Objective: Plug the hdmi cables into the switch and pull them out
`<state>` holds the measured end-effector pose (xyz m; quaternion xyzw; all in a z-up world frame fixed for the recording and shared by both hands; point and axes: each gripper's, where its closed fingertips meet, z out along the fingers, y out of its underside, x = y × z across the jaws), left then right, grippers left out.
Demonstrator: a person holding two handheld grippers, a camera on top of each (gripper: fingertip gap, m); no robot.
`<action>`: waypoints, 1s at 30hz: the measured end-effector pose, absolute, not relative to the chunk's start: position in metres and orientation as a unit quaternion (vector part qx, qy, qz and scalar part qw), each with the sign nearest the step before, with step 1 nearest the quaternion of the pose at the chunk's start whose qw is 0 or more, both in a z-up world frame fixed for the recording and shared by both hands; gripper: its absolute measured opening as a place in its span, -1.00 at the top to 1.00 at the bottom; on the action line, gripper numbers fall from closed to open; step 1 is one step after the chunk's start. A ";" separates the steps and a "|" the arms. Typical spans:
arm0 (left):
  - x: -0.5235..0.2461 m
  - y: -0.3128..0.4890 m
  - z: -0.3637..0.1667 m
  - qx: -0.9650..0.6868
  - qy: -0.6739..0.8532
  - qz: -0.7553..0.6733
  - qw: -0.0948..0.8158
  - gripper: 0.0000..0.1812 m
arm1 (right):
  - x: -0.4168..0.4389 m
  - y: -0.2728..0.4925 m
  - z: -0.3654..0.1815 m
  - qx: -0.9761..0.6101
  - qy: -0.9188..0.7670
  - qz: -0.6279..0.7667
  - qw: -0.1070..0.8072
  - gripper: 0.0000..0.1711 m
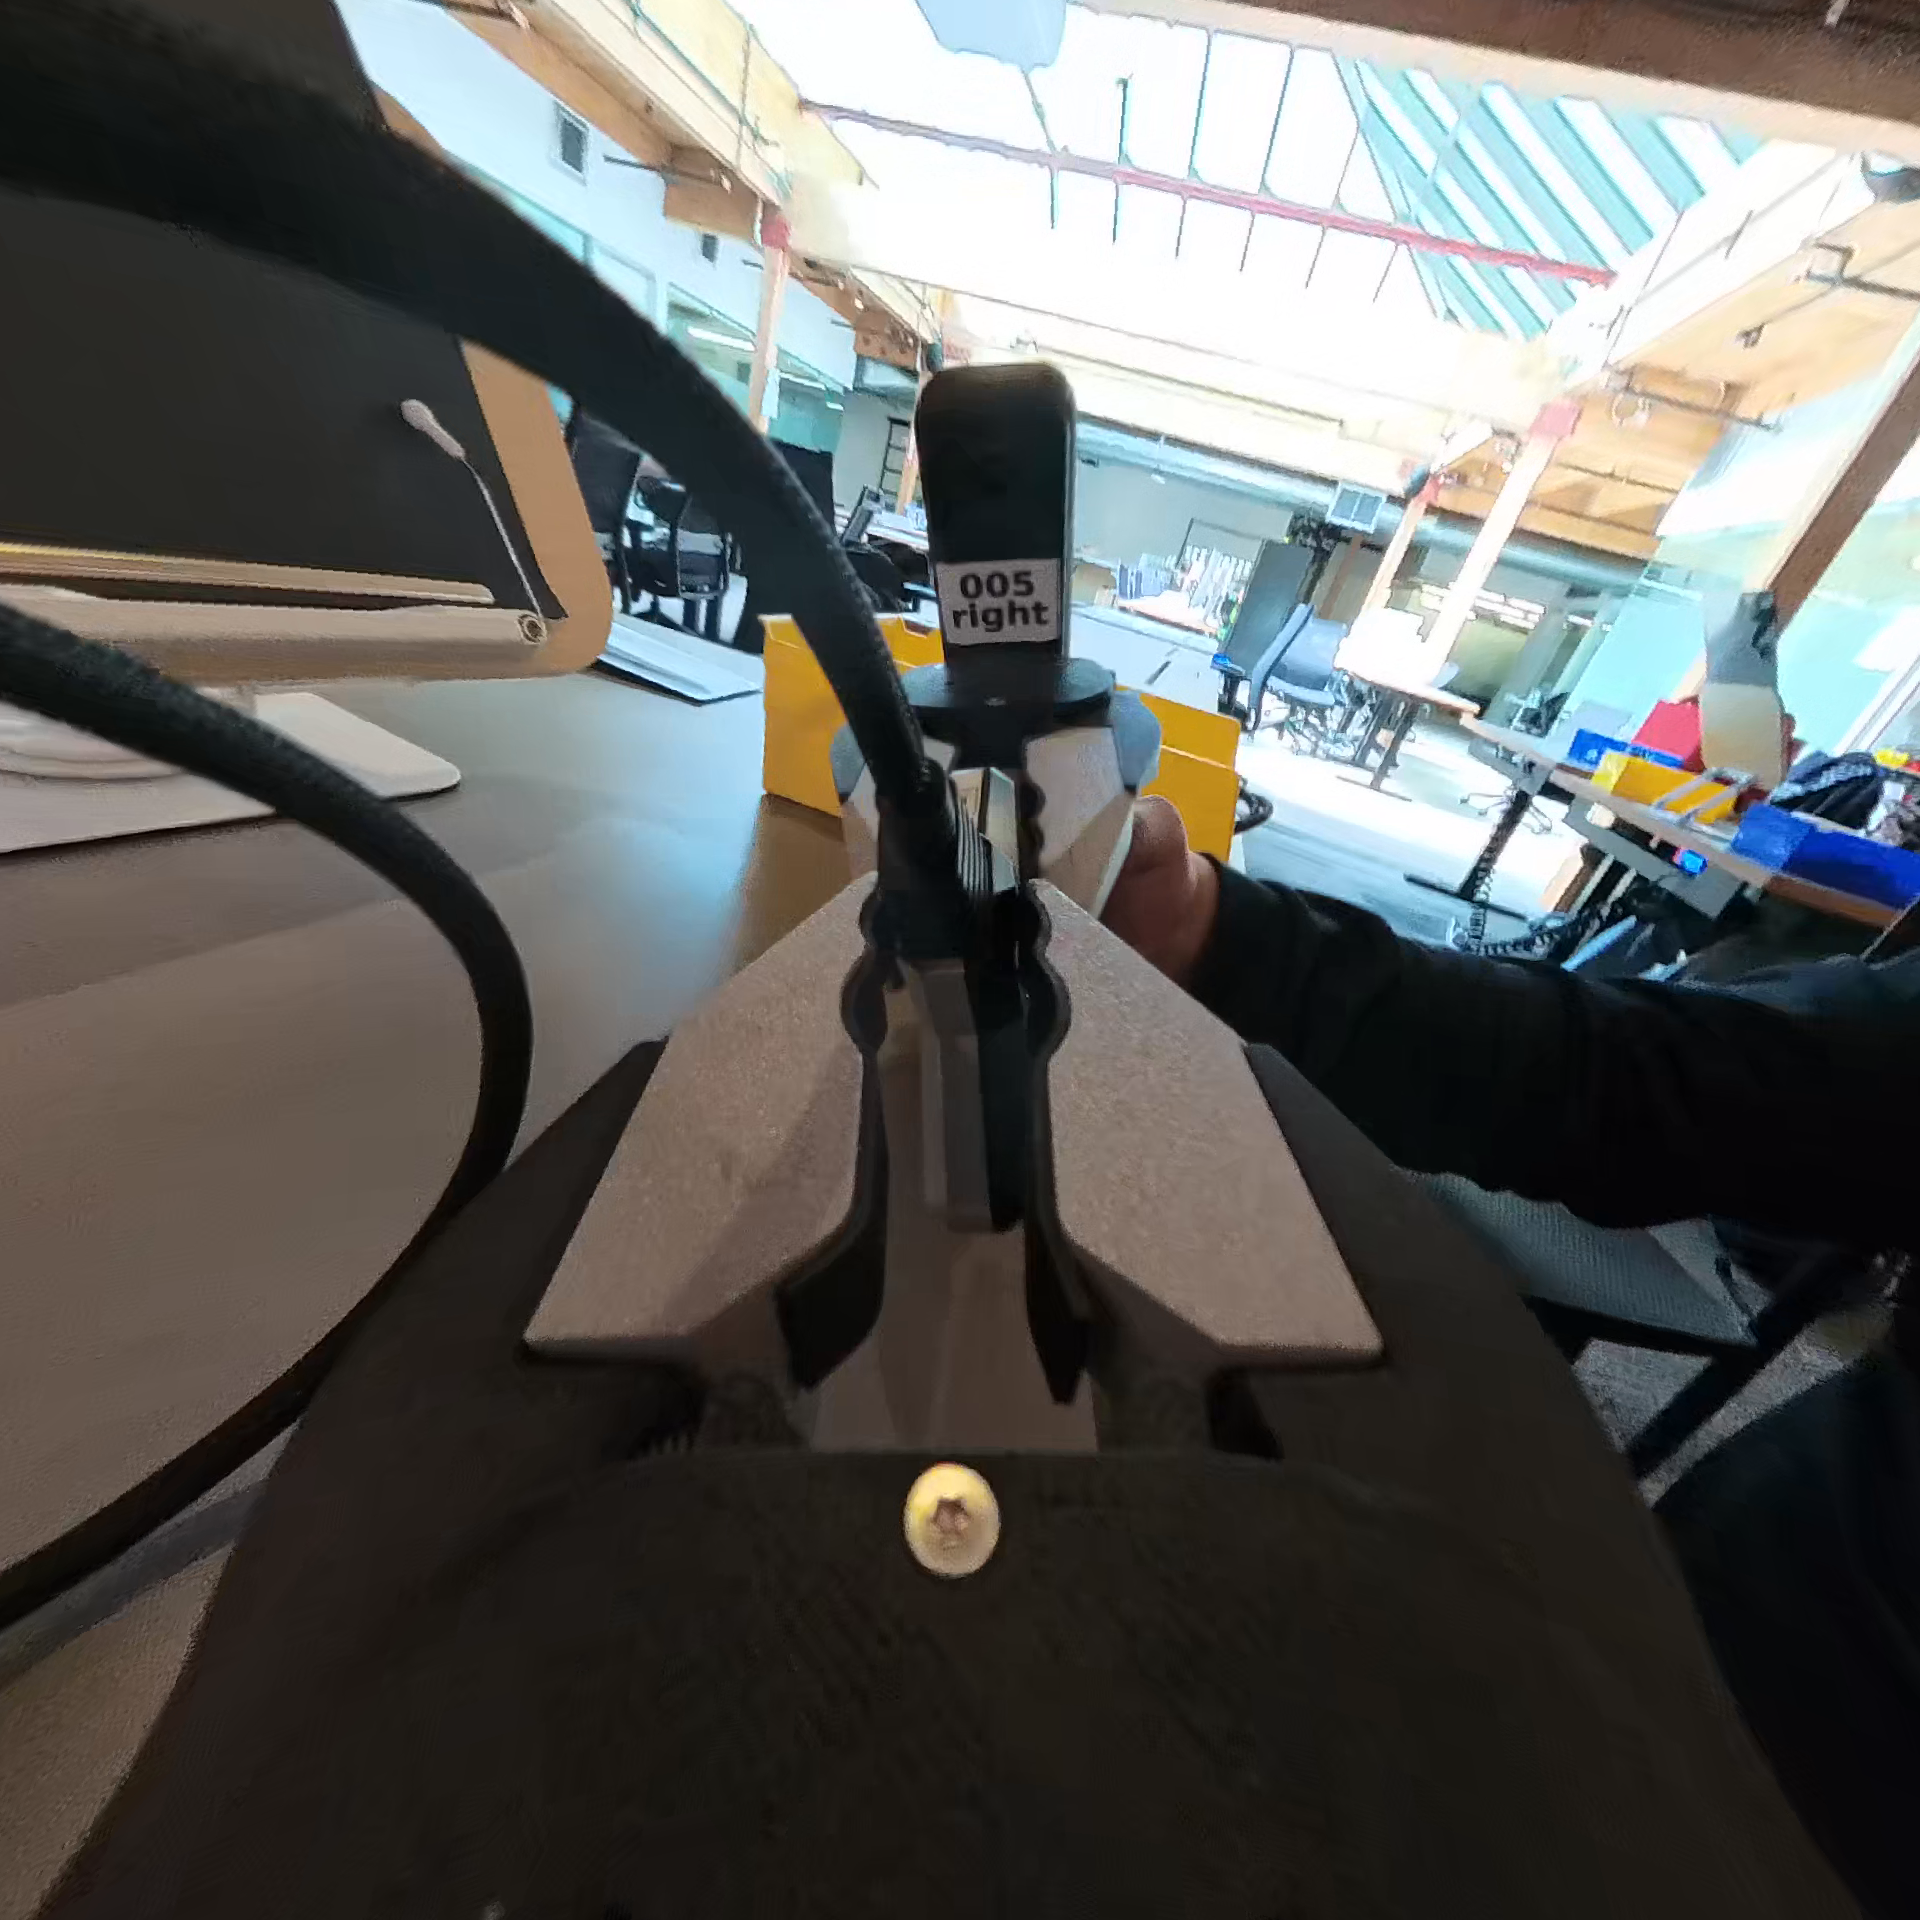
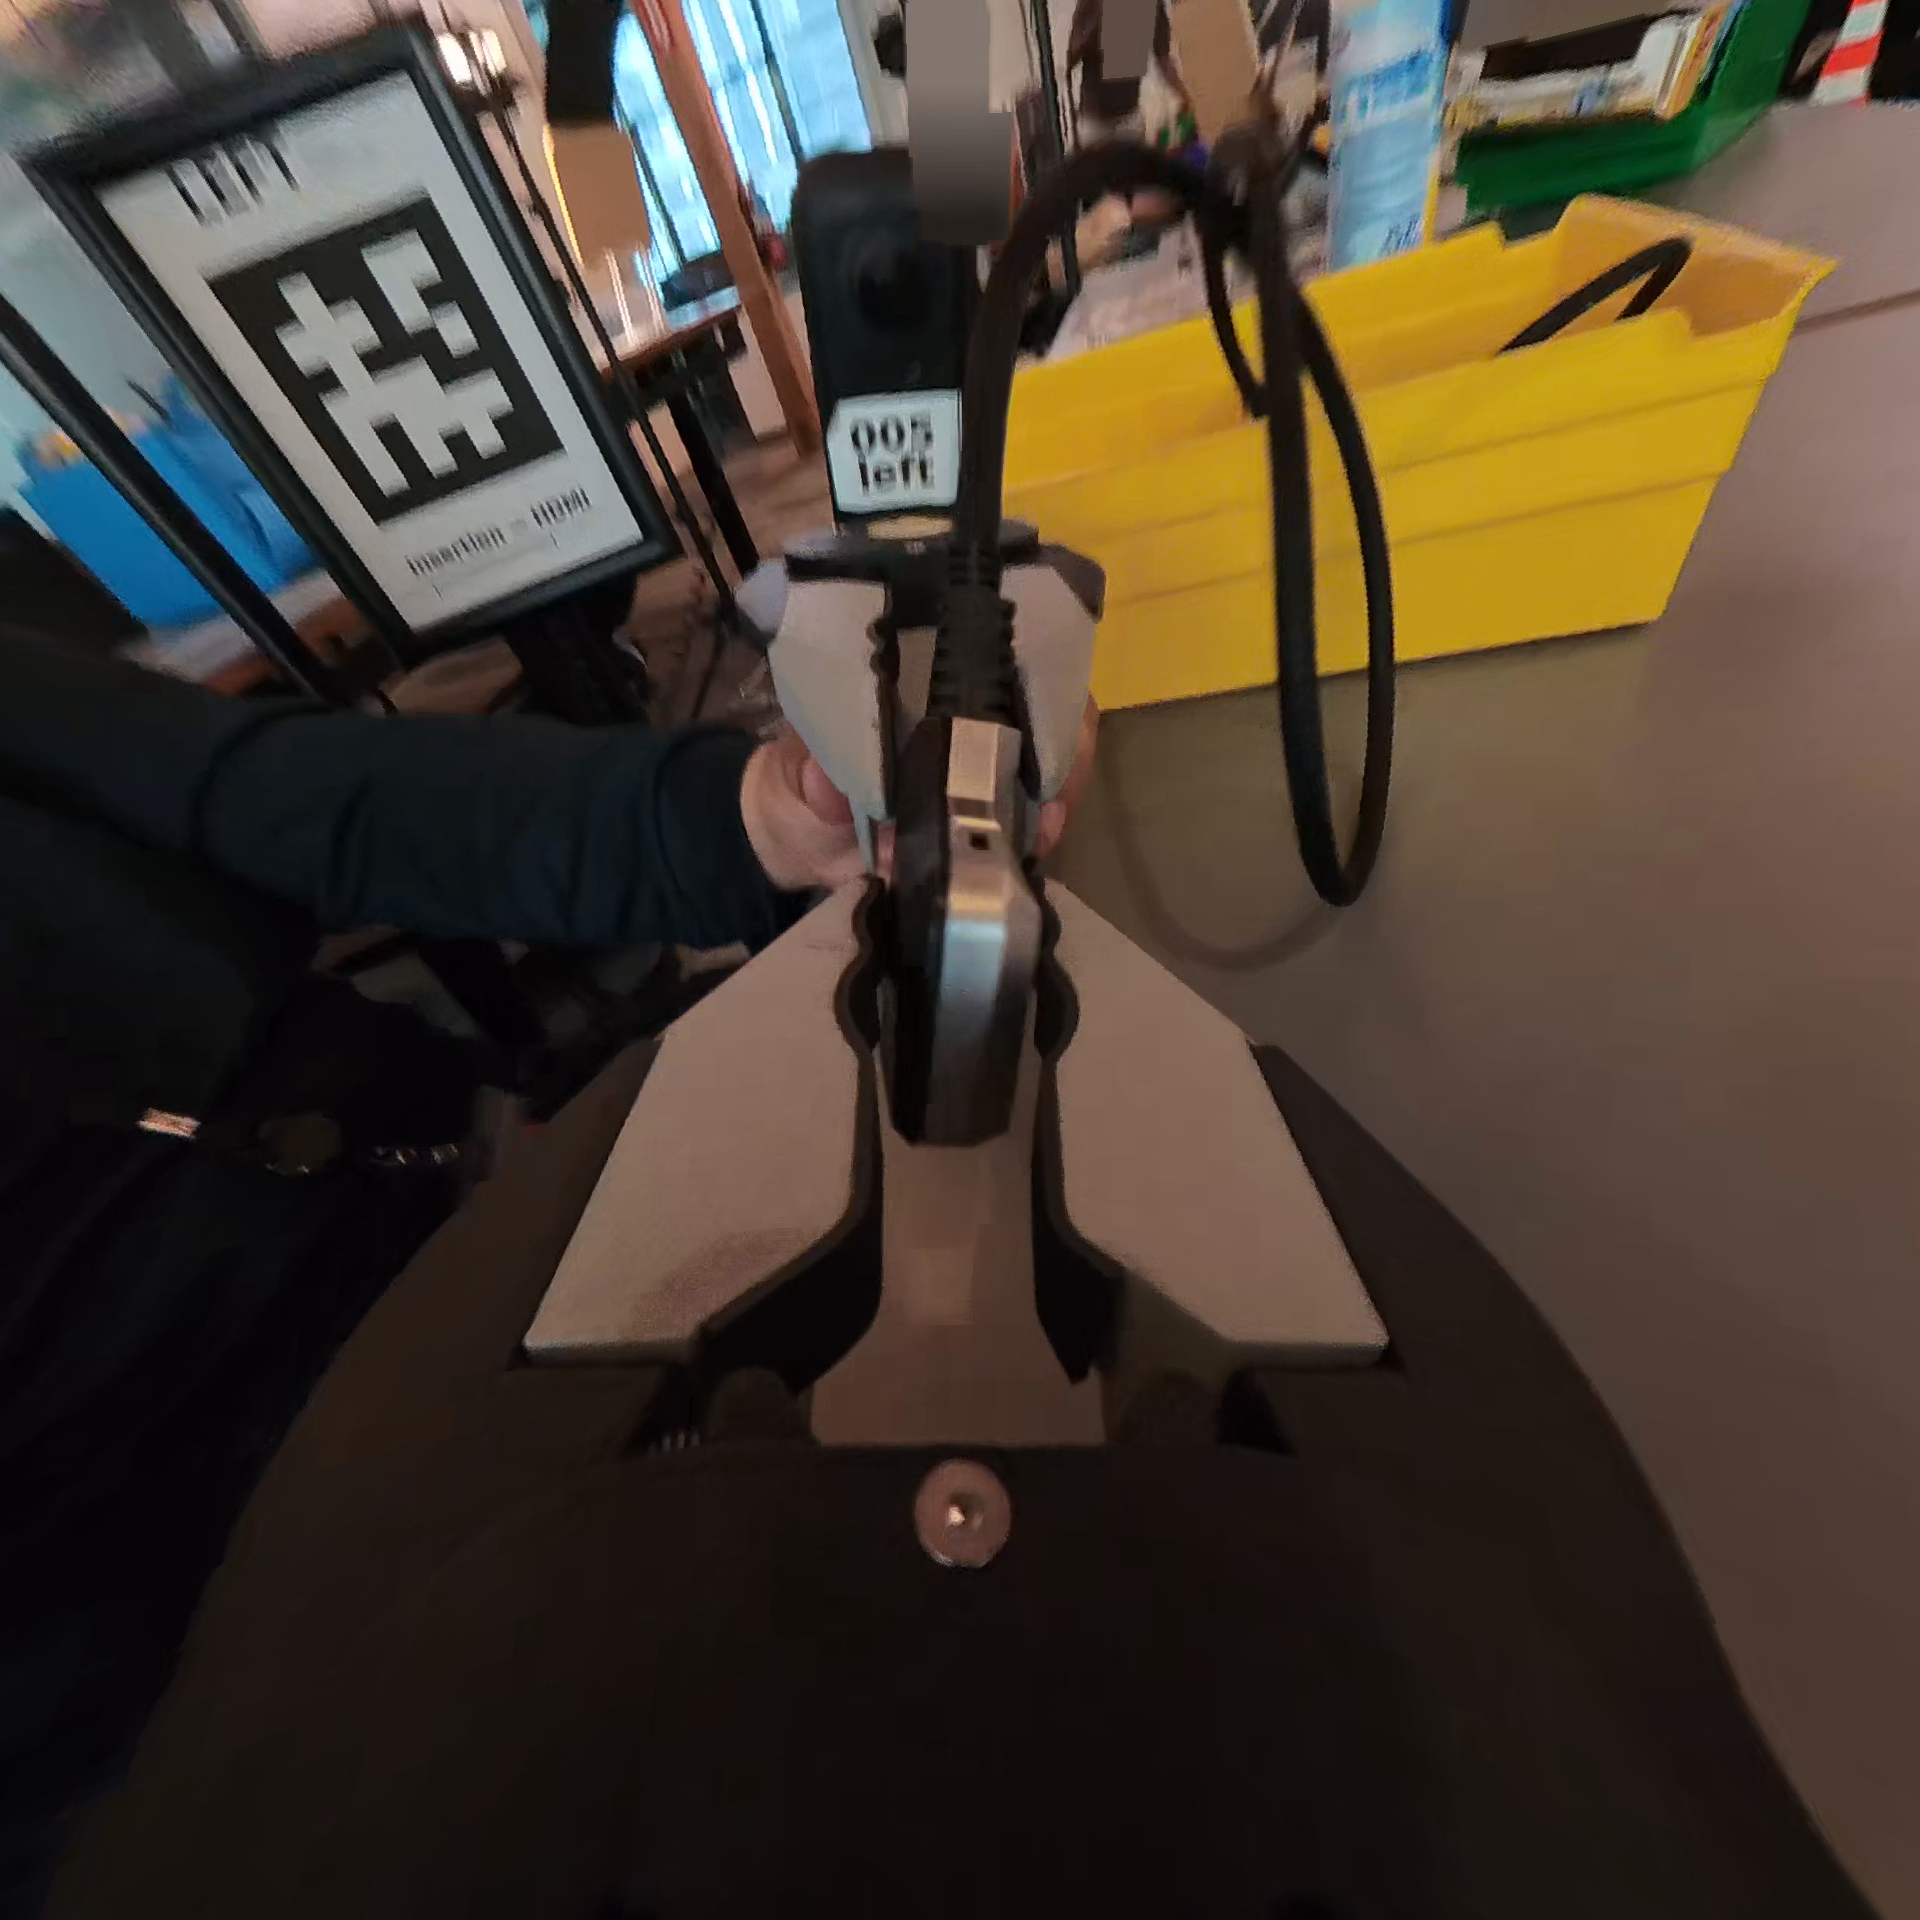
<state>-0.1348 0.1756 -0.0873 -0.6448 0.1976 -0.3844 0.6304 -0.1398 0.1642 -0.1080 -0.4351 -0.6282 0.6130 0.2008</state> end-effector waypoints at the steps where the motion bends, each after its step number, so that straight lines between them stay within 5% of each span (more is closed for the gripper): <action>1: -0.134 0.176 -0.088 -0.648 0.199 -0.381 0.629 0.77 | -0.142 0.160 -0.114 -0.436 -0.641 0.598 0.202 0.72; 7: -0.141 0.183 -0.089 -0.657 0.175 -0.353 0.643 0.73 | -0.147 0.169 -0.118 -0.452 -0.655 0.555 0.242 0.77; 15: -0.187 0.195 -0.088 -0.676 0.083 -0.238 0.692 0.90 | -0.143 0.218 -0.078 -0.454 -0.628 0.367 0.515 0.76; 21: -0.186 0.195 -0.089 -0.675 0.084 -0.252 0.688 0.95 | -0.130 0.218 0.022 -0.419 -0.560 0.300 0.649 0.77; 30: -0.199 0.195 -0.088 -0.677 0.063 -0.219 0.700 1.00 | -0.099 0.233 0.219 -0.390 -0.478 0.288 0.733 0.77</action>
